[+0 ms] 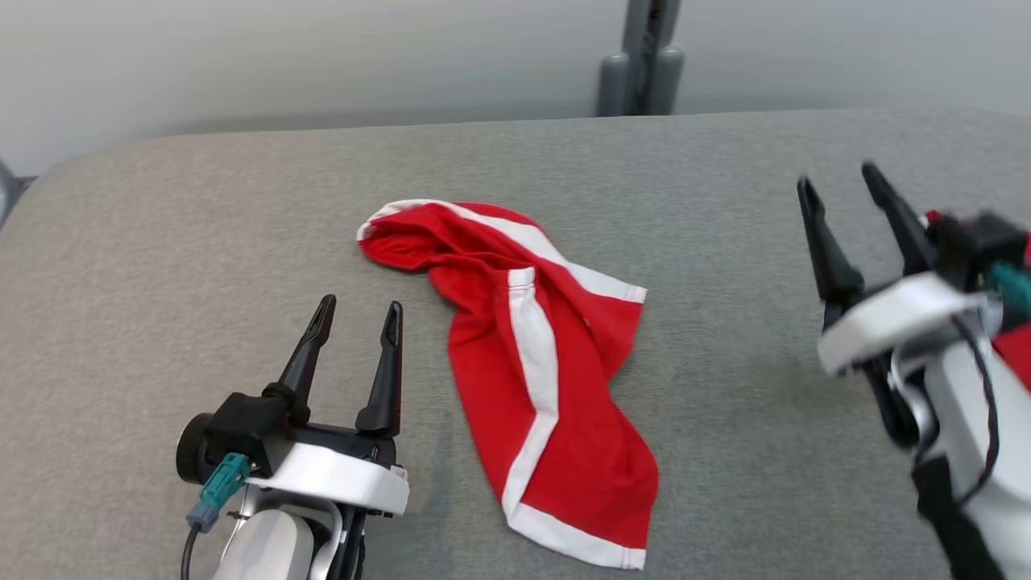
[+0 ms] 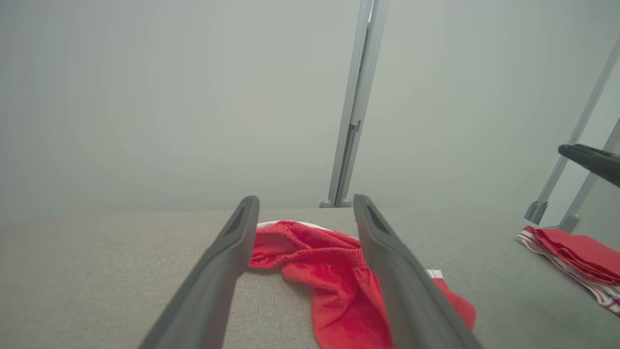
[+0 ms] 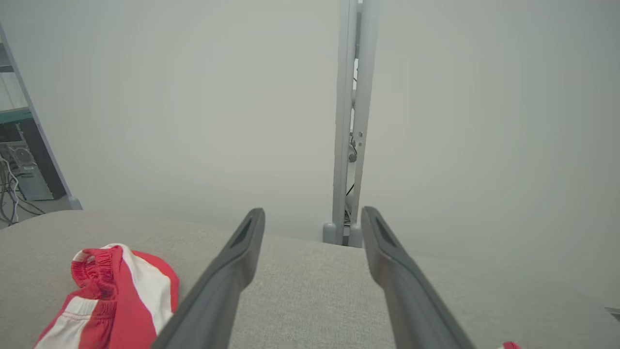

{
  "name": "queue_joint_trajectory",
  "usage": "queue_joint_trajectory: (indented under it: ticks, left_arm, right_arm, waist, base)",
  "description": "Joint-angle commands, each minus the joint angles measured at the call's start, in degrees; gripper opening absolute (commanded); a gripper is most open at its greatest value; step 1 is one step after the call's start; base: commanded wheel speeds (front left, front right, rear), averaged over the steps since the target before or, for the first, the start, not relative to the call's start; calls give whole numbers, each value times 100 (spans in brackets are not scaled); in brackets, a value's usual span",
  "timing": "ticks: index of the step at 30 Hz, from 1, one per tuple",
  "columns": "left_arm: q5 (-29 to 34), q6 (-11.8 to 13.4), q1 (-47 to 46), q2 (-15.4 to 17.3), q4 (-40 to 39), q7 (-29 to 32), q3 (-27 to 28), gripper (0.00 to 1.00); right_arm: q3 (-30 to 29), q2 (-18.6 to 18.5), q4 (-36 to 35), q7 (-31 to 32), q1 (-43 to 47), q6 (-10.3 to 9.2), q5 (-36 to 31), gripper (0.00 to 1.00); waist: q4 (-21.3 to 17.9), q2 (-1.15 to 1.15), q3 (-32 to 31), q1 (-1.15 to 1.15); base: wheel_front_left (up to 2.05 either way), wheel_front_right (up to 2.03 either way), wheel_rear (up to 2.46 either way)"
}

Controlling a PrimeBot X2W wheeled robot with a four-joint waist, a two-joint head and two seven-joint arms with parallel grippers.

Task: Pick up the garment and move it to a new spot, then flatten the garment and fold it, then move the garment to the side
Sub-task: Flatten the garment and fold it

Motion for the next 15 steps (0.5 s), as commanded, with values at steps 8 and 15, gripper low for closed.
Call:
queue_joint_trajectory:
  ticks: [8,15]
  left_arm:
    - [146,-125,40,23,146,-20,143,100]
    - [348,-117,-217,23,716,-19,55,100]
  right_arm:
    - [-1415,899,-2190,51,2575,-4,-1108,100]
    - [-1464,1106,-2696,263,2840,-4,-1390,100]
  waist:
    - [-715,0,71,0]
    - [-1100,0,198,0]
  base:
    - [0,0,0]
    - [0,0,0]
